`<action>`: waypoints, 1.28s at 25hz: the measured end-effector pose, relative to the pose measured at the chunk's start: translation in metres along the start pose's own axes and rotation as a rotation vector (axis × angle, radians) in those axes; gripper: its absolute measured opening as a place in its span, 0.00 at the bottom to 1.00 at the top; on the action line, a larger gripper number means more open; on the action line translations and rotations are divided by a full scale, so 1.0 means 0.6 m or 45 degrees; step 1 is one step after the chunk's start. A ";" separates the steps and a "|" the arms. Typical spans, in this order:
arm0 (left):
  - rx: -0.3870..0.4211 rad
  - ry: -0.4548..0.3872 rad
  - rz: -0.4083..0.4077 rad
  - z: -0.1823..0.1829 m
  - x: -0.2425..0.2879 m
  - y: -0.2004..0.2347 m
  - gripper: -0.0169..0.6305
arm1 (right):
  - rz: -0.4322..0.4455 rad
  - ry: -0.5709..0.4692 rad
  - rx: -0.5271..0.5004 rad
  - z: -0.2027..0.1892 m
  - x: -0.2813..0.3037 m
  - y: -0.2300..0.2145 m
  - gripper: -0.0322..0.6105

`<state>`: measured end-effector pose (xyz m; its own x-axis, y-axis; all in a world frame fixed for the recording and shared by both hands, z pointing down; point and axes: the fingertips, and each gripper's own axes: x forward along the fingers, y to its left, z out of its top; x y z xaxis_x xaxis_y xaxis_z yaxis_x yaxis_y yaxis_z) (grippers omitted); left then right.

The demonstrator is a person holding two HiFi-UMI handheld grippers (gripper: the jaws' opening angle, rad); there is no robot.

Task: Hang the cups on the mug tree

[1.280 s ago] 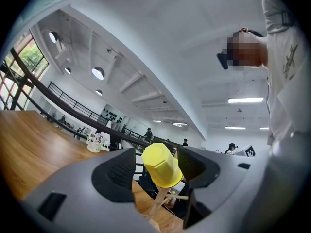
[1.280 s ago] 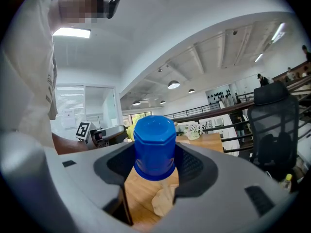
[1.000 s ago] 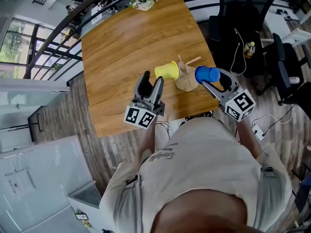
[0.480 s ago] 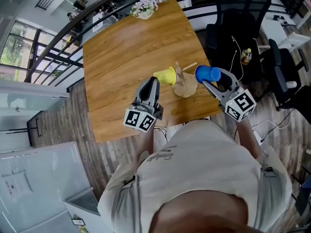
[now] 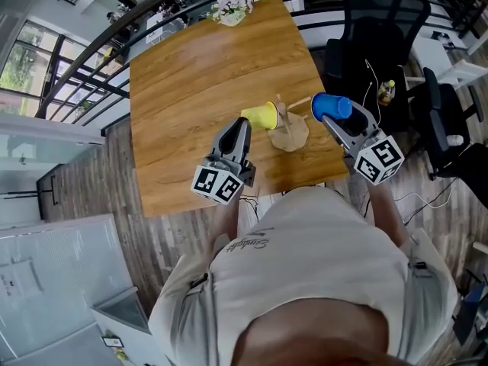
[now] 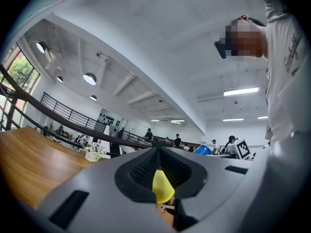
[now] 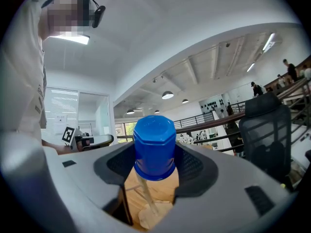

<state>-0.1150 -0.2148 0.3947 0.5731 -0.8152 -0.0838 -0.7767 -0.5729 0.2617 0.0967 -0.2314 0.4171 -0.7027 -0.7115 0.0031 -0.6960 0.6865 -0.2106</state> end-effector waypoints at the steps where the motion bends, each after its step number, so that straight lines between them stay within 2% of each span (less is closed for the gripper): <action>1: -0.006 -0.005 0.005 -0.001 -0.001 0.002 0.08 | 0.003 0.000 0.004 0.000 0.002 -0.002 0.42; 8: -0.048 -0.026 0.054 0.001 -0.012 0.014 0.08 | 0.048 0.004 0.041 -0.005 0.023 -0.004 0.42; 32: -0.046 -0.029 0.158 -0.005 -0.031 0.031 0.08 | 0.187 0.061 0.103 -0.051 0.078 0.010 0.42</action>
<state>-0.1394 -0.2103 0.4038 0.4665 -0.8817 -0.0700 -0.8312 -0.4641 0.3062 0.0551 -0.2561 0.4462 -0.8038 -0.5948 0.0129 -0.5723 0.7670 -0.2900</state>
